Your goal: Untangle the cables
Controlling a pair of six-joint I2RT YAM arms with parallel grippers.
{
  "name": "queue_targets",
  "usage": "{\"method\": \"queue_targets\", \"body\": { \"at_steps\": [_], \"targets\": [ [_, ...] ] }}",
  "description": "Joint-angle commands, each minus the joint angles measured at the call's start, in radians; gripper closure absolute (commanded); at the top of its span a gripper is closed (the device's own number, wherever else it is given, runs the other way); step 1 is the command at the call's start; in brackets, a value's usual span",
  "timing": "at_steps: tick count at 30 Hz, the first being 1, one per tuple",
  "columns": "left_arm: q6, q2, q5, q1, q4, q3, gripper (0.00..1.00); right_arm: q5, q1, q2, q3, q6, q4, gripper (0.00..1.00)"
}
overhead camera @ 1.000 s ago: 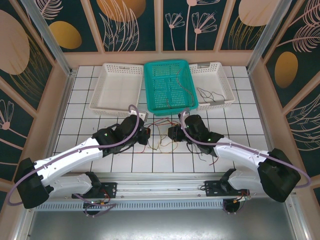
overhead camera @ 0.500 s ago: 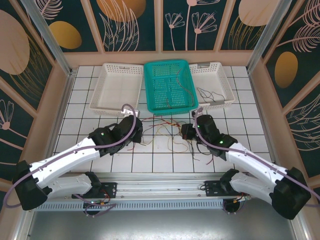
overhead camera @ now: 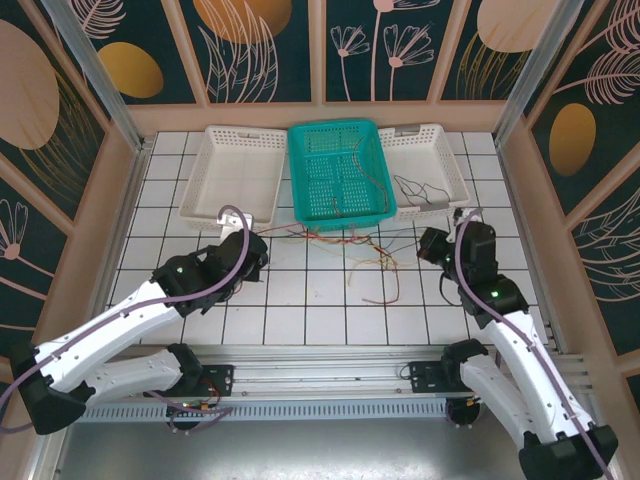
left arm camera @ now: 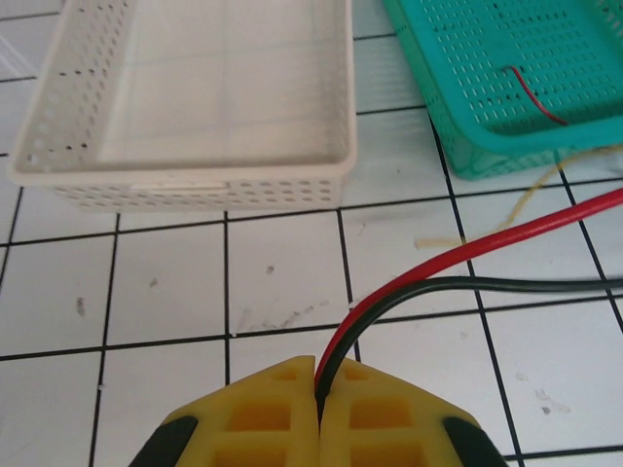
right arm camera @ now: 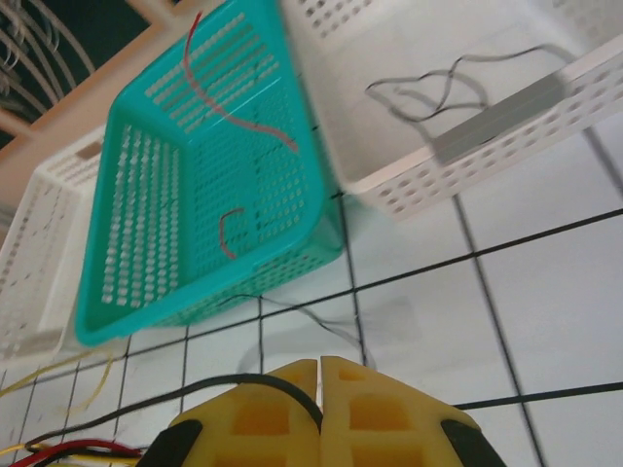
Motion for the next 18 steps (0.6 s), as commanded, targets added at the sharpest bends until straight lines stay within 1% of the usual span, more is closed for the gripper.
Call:
{"method": "queue_targets", "body": {
  "at_steps": [1, 6, 11, 14, 18],
  "targets": [
    [0.021, -0.013, -0.081, 0.015, -0.071, 0.042, 1.0, 0.025, -0.074, -0.029, 0.057, -0.044, -0.096, 1.0],
    [0.031, -0.028, -0.161, 0.036, -0.158, 0.085, 1.0, -0.014, -0.198, -0.058, 0.087, -0.045, -0.138, 1.0],
    [0.043, -0.058, -0.211, 0.05, -0.199, 0.137, 1.0, -0.094, -0.333, -0.073, 0.092, -0.021, -0.142, 1.0],
    [0.05, -0.068, -0.244, 0.054, -0.231, 0.165, 1.0, -0.126, -0.391, -0.086, 0.084, -0.006, -0.138, 1.0],
    [0.052, -0.089, -0.293, 0.055, -0.271, 0.205, 1.0, -0.116, -0.44, -0.107, 0.082, 0.016, -0.144, 1.0]
  ]
}}
